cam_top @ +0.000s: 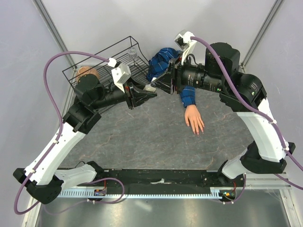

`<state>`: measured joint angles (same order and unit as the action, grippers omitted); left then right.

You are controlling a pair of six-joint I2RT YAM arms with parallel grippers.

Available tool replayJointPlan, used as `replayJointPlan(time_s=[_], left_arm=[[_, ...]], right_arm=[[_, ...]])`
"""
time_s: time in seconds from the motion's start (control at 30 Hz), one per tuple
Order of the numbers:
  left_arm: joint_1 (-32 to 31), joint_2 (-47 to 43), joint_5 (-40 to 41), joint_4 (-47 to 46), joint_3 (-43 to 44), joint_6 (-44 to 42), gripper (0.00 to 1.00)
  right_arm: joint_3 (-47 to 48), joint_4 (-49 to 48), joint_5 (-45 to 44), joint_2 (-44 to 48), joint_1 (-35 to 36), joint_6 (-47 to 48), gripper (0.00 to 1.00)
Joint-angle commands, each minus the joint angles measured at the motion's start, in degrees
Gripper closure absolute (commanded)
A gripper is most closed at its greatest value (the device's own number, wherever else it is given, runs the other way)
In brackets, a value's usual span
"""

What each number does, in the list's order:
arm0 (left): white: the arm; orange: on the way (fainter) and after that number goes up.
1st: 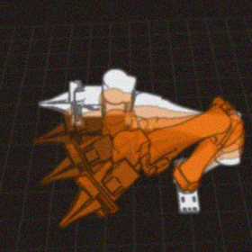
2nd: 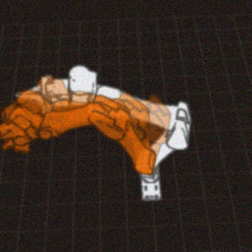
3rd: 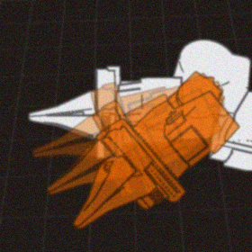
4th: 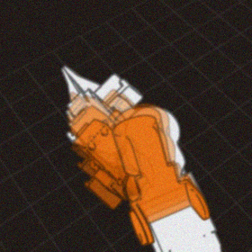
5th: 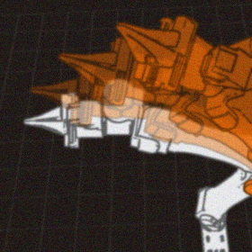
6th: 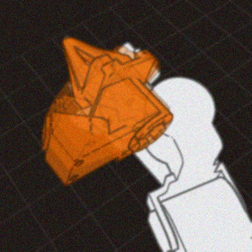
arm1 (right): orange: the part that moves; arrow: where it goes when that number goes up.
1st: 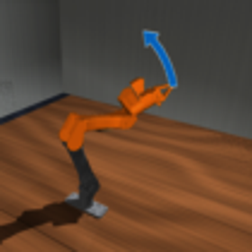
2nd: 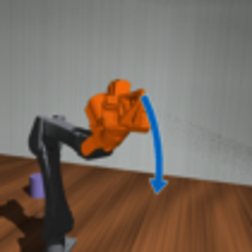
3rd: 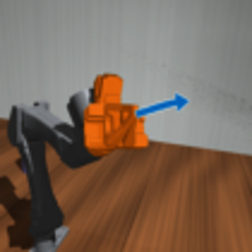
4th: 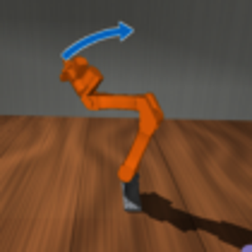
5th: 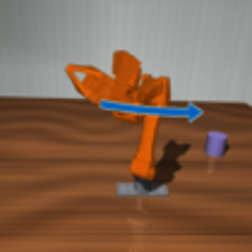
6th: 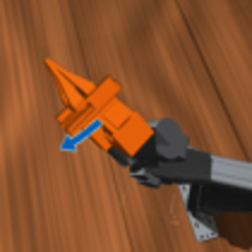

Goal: Paint the nails

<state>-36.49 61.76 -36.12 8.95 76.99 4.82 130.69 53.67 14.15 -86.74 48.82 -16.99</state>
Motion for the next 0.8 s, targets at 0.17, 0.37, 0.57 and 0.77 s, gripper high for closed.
replayJointPlan(time_s=[0.17,0.37,0.57,0.77], left_arm=[[-0.16,-0.59,-1.85,-0.95,2.29,-1.39,0.98],[-0.25,-0.76,-4.31,-1.48,2.2,-0.16,0.98],[-0.16,-1.29,-6.33,-1.39,1.76,0.89,0.98],[-0.16,-1.46,-6.51,-1.48,1.5,1.68,0.98]], right_arm=[[-1.31,-2.6,4.39,-0.1,0.14,0.12,0.75],[-2.72,-2.96,4.13,0.78,0.14,1.61,0.98],[-2.9,-3.13,0.97,2.27,0.14,3.72,1.0],[-6.93,-6.55,-1.67,5.52,0.22,4.08,1.0]])
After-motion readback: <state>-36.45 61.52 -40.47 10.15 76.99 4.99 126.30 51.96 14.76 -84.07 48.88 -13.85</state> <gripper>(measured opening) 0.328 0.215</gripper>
